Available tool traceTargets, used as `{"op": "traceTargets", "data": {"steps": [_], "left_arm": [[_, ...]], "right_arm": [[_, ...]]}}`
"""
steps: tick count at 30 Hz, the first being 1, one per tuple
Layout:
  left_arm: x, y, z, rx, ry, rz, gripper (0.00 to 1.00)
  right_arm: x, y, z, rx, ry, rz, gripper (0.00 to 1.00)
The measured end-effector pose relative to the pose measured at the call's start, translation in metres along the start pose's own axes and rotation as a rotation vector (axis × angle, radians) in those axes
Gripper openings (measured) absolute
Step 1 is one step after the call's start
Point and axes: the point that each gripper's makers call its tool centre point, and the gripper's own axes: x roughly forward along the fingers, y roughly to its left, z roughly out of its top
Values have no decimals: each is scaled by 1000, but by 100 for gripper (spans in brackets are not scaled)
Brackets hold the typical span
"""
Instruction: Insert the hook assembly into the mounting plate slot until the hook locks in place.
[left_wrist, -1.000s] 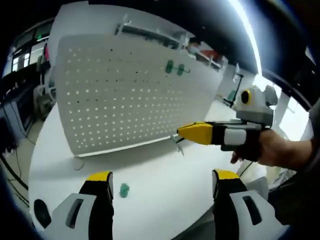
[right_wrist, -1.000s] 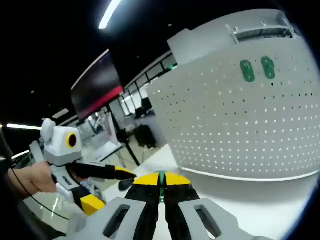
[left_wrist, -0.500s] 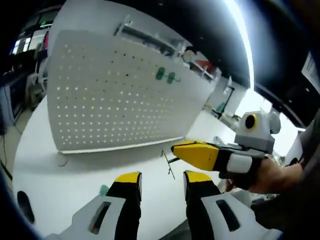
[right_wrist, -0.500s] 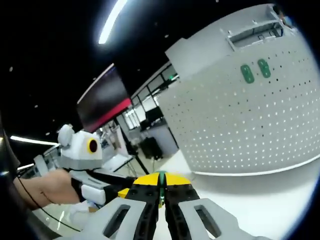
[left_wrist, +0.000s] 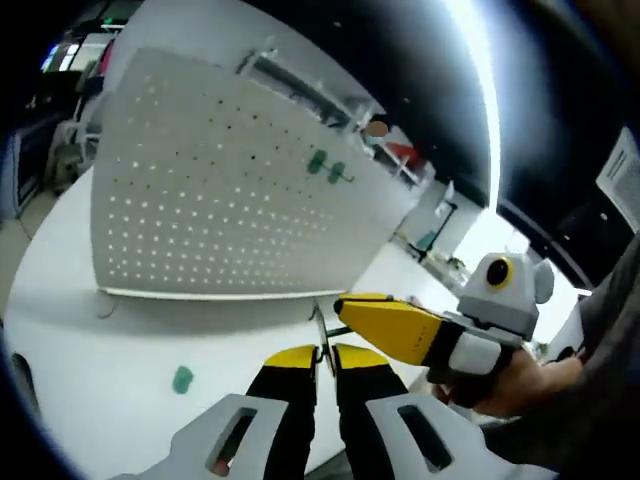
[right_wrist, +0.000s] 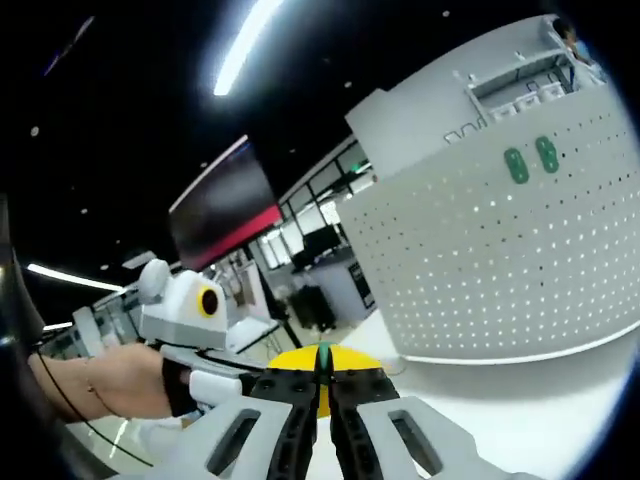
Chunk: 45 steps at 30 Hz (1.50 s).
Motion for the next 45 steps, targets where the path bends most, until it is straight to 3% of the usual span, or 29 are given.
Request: {"op": "traceTargets", "data": {"steps": [9,16,20,24,28,32,36,40,45], "left_arm": [[-1,-3,1,-17,-19,-4,3],[0,-4,4,28,-19,16,1],[-1,-4,8,70,-22,44,1],[-3,0,13,120,-29,79,1],[-10,5,23,181,-76,126,1],[-12,8,26,197,-97,141,1],[-11,2,28,251,-109,138,1],[-11,-3,31,362,-120,150,1],[-11,-8,35,388,-148,149,1]], "right_arm": [[-3,2,1,-27,-3,-5,0],[-6,3,2,-5,24,-5,2],[-4,3,5,60,37,-4,2],[-5,5,8,59,31,1,3],[-11,9,14,114,26,22,7],[-12,7,15,25,25,11,7],[-8,9,11,47,51,14,6],[-5,8,11,67,56,5,6],[-3,7,16,99,39,2,6]]}}
